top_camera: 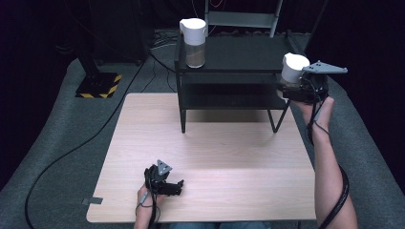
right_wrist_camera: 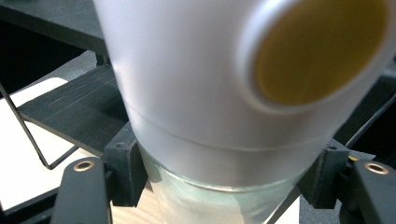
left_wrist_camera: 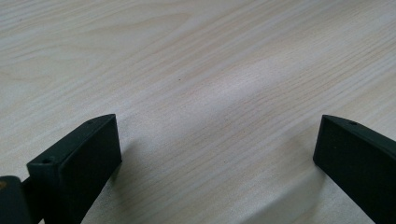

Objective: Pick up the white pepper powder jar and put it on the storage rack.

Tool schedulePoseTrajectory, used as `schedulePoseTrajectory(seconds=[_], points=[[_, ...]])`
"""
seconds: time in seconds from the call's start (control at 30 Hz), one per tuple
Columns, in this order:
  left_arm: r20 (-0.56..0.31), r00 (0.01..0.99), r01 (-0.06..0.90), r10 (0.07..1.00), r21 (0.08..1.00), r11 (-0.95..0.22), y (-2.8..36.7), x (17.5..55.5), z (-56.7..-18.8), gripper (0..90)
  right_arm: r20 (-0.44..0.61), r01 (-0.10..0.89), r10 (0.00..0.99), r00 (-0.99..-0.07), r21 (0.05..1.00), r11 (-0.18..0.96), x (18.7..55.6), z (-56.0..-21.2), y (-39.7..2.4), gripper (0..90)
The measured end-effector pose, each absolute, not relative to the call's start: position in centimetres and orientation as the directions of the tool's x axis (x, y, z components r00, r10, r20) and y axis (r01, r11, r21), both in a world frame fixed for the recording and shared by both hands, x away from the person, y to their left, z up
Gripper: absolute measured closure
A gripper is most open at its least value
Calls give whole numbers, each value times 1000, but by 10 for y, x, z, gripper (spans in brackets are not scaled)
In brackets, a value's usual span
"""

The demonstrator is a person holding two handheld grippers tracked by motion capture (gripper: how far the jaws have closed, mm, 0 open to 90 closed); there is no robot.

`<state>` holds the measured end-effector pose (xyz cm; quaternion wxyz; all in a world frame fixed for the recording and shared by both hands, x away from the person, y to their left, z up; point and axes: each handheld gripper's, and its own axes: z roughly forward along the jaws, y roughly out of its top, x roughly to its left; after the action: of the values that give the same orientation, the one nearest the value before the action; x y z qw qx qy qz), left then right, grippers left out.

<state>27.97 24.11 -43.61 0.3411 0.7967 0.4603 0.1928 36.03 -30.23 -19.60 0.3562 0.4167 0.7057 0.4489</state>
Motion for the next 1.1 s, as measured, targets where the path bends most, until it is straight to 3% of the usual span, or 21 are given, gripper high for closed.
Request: schedulePoseTrajectory(seconds=[1.1], points=[[-8, 501, 602, 865, 721, -342, 241, 280, -436, 5, -105, 258, 924, -367, 943, 210, 389, -142, -295, 296]])
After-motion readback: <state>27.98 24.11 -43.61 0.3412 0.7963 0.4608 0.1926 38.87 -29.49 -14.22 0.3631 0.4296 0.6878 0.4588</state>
